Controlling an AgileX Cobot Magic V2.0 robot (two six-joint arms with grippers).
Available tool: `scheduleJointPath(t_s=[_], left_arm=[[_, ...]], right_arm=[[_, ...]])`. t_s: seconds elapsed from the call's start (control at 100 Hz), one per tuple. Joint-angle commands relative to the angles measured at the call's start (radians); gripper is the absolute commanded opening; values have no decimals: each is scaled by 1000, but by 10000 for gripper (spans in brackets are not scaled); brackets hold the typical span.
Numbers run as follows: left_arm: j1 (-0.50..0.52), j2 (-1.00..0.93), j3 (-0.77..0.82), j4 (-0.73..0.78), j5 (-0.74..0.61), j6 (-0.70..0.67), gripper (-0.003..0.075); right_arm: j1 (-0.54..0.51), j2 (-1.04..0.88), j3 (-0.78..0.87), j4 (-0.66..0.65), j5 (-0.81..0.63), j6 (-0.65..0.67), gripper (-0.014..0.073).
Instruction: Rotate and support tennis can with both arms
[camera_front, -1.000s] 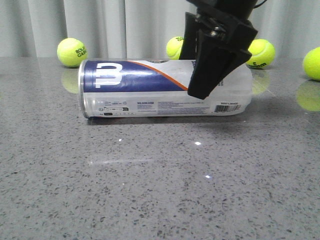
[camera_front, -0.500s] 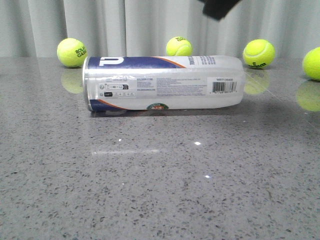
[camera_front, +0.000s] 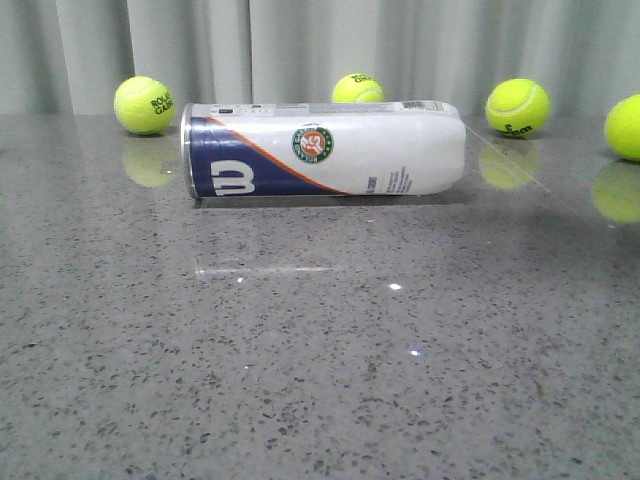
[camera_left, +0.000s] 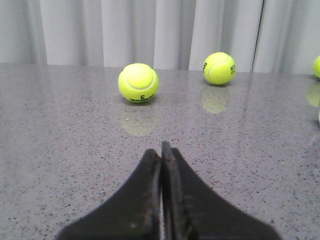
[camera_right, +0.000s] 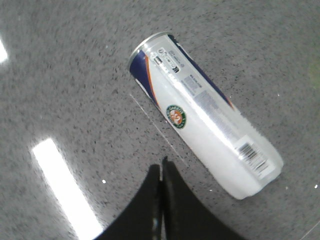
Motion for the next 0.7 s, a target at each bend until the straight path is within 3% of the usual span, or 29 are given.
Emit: scheduleJointPath(t_s=[0.0,0.16,0.47,0.69], left_arm=[[-6,-34,45,-3,-74,-11,-19],[-6,-34,45,-3,-74,-11,-19],[-6,-34,45,-3,-74,-11,-19],[-6,-34,45,-3,-74,-11,-19]], right_arm=[[-1,-73,26,28,-128,165,-60],[-1,-187,202,28,-320,294,-60],[-1,-493,594,27,-664,292,-60],[-1,-757,822,2,-810,293,-60]])
